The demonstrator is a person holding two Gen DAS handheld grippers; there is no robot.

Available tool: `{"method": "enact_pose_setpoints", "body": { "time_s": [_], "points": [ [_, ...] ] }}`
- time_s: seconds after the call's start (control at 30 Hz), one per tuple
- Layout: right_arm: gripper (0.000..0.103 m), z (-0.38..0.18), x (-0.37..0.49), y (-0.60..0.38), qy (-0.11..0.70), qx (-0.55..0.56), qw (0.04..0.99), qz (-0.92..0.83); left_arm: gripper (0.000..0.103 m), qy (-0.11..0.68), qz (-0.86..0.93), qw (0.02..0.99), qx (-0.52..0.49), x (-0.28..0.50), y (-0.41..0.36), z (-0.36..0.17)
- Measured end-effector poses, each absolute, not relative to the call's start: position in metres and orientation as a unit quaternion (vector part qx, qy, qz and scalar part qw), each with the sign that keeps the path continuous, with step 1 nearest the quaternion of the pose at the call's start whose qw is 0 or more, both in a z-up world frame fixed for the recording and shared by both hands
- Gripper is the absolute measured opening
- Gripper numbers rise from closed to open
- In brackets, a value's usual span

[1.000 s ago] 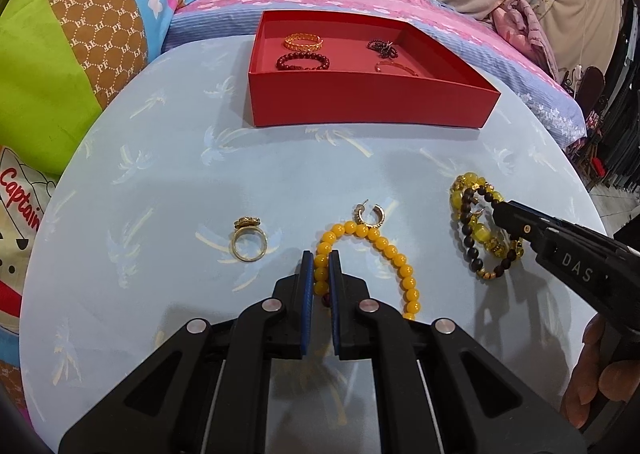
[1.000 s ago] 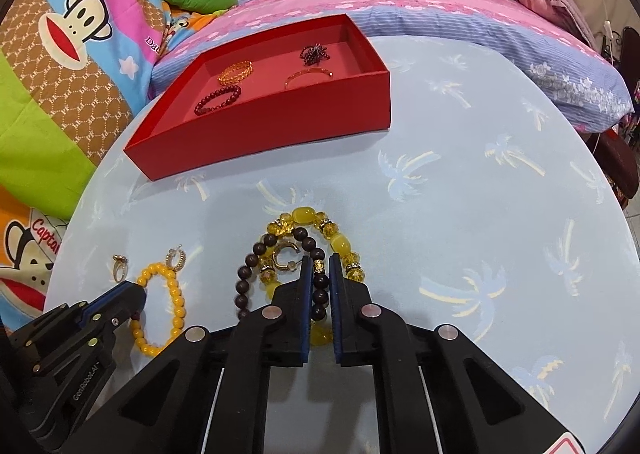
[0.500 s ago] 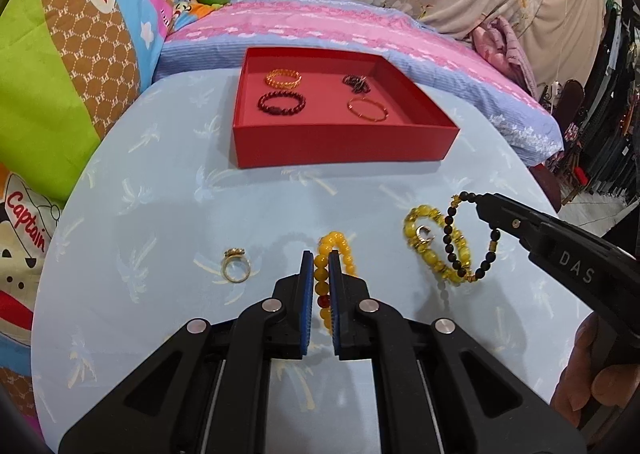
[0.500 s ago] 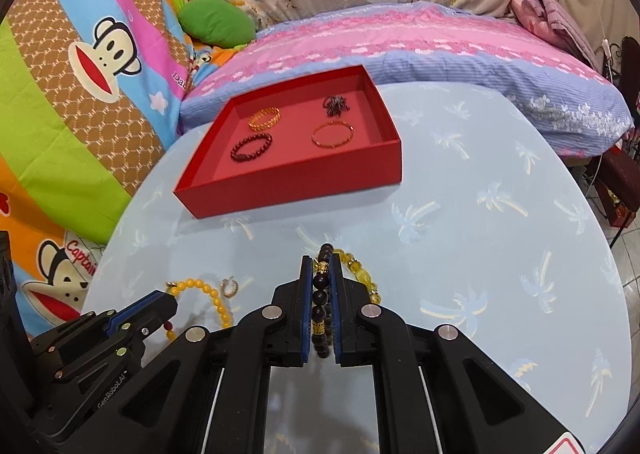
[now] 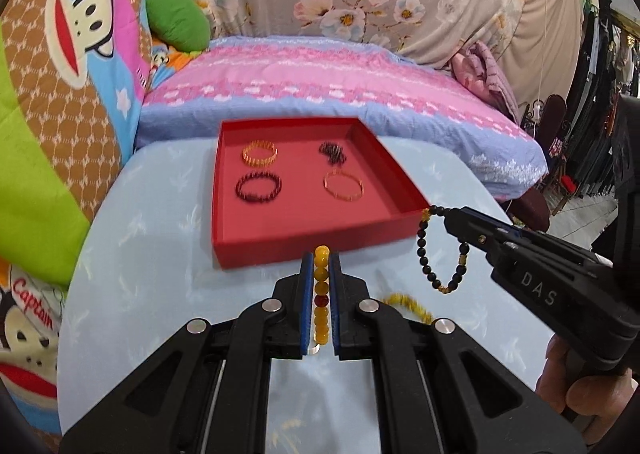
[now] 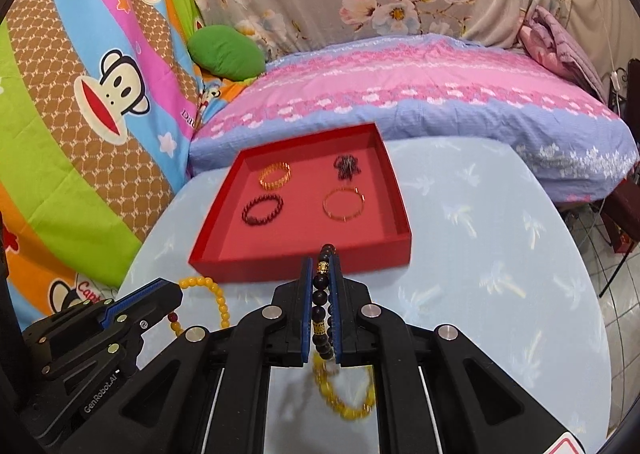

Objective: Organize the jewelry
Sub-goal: 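Carry both bead bracelets into the red tray and open both tools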

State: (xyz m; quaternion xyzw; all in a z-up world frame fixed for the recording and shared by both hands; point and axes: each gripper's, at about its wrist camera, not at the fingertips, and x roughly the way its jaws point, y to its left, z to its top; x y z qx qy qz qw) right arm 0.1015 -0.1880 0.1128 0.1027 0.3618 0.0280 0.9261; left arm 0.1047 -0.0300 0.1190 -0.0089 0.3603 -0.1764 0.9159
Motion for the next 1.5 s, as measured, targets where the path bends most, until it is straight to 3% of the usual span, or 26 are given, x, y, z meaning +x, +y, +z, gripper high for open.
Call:
{"method": "enact_pose_setpoints", "body": {
  "time_s": [0.33, 0.83, 1.27, 1.3, 1.37, 1.5],
  "points": [
    [0.008, 0.130, 0.179, -0.182, 0.349, 0.127, 0.926, 0.060, 0.007, 0.338, -0.201, 0.918, -0.046, 0.178, -0.040, 0.145],
    [0.008, 0.044, 0.222, -0.197, 0.432, 0.130, 0.892, 0.023, 0.007, 0.425, -0.153, 0.892, -0.033, 0.230, -0.033, 0.047],
    [0.011, 0.035, 0.224, -0.194, 0.426, 0.086, 0.900, -0.001, 0.008, 0.424, -0.123, 0.897, 0.002, 0.231, -0.032, 0.033],
    [0.012, 0.035, 0.224, -0.194, 0.426, 0.084, 0.901, -0.002, 0.010, 0.421, -0.119, 0.899, 0.003, 0.230, -0.032, 0.034],
    [0.019, 0.035, 0.223, -0.193, 0.424, 0.081, 0.902, -0.004, 0.028, 0.419, -0.112, 0.901, 0.003, 0.230, -0.032, 0.034],
    [0.021, 0.035, 0.221, -0.192, 0.423, 0.078, 0.903, -0.005, 0.030, 0.420, -0.106, 0.901, 0.004, 0.229, -0.030, 0.033]
  ]
}}
